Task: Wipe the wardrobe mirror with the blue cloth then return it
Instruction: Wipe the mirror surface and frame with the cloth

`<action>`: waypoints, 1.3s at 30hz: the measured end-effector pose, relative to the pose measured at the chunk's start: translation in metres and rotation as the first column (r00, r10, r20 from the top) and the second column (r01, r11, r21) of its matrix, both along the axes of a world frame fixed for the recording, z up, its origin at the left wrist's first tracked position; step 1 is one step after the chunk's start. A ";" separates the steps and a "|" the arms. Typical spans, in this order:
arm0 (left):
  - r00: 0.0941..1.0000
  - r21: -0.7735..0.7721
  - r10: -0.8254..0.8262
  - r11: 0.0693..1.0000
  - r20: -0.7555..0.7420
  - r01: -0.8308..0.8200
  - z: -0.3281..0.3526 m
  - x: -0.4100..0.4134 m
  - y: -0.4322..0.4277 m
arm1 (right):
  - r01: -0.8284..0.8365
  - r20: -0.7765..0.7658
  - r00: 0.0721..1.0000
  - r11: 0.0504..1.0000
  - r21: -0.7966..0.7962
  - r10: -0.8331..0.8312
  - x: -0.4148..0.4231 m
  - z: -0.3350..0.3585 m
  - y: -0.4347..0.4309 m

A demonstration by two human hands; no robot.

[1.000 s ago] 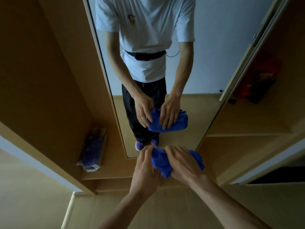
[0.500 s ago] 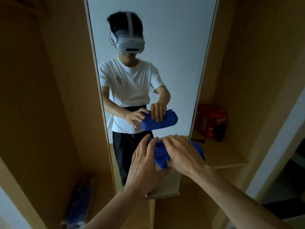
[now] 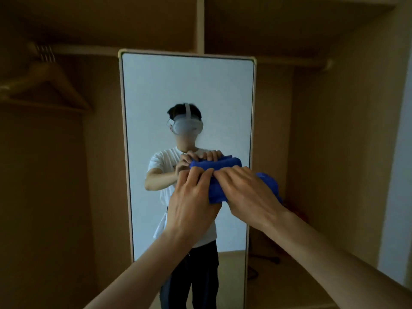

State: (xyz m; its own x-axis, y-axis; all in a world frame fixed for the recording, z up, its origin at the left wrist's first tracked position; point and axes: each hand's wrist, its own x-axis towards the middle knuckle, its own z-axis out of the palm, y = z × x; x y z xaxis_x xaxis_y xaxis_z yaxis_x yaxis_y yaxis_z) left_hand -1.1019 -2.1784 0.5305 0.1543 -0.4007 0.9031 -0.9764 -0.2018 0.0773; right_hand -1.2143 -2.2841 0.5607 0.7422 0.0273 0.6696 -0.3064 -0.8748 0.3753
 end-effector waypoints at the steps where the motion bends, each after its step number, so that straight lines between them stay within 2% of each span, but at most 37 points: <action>1: 0.999 -0.024 0.009 1.000 0.034 -0.008 0.012 0.000 -0.003 | -0.011 0.033 0.999 1.000 -0.023 0.012 -0.002 0.013 -0.005; 4: 0.993 -0.082 0.038 0.996 0.112 -0.029 0.048 0.002 -0.012 | 0.026 0.120 0.993 0.993 -0.115 -0.012 -0.005 0.048 -0.019; 10: 0.975 -0.159 0.089 0.986 0.205 -0.056 0.113 0.008 -0.018 | 0.063 0.262 0.965 0.982 -0.178 -0.015 -0.006 0.106 -0.035; 18: 0.949 -0.187 0.197 0.970 0.247 -0.152 0.171 0.019 -0.034 | 0.126 0.381 0.924 0.923 -0.363 0.024 0.020 0.163 -0.047; 27: 0.916 -0.196 0.266 0.957 0.301 -0.214 0.209 0.031 -0.052 | 0.186 0.474 0.880 0.888 -0.420 0.040 0.043 0.197 -0.068; 34: 0.922 -0.204 0.278 0.952 0.269 -0.227 0.228 0.042 -0.064 | 0.199 0.486 0.874 0.906 -0.373 0.009 0.060 0.215 -0.076; 39: 0.916 -0.196 0.271 0.956 0.295 -0.220 0.231 0.051 -0.070 | 0.143 0.486 0.872 0.926 -0.350 0.049 0.069 0.216 -0.088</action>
